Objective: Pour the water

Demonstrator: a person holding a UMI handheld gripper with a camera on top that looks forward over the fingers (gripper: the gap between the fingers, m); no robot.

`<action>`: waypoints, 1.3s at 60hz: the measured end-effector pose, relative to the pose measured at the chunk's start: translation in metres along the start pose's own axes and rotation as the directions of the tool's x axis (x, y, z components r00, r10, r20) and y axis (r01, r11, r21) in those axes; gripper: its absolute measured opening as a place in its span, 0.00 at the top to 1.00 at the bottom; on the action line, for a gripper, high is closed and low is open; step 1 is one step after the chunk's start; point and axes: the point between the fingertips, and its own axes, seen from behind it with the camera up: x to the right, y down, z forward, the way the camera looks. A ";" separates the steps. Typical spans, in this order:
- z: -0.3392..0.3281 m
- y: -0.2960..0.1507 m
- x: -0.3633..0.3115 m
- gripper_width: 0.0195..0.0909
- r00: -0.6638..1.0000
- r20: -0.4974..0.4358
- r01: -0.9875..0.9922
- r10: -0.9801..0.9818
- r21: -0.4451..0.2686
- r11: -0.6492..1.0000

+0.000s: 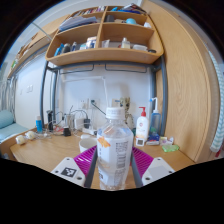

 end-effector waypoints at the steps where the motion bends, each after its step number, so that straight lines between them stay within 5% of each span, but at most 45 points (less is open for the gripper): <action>1: 0.000 0.000 0.003 0.44 1.000 0.000 -0.002 0.002 0.000 1.000; 2: 0.001 0.000 0.003 0.51 1.000 -0.001 -0.007 0.007 0.000 1.000; 19: 0.006 -0.006 0.000 0.73 1.000 0.005 0.017 -0.018 0.058 0.998; 24: 0.006 -0.006 0.001 0.71 1.000 -0.001 0.001 0.000 0.077 0.997; 25: 0.005 -0.007 0.002 0.79 1.000 -0.002 -0.003 0.003 0.082 0.997; 41: 0.005 -0.012 0.001 0.79 0.998 0.003 0.061 -0.062 0.081 0.995; 51: 0.018 -0.034 0.034 0.78 0.935 -0.076 0.351 -0.346 0.064 0.934; 65: 0.059 -0.052 0.062 0.77 0.479 -0.108 0.876 -0.871 -0.014 0.483; 78: 0.091 -0.060 0.048 0.77 0.011 -0.097 1.000 -0.995 0.000 0.011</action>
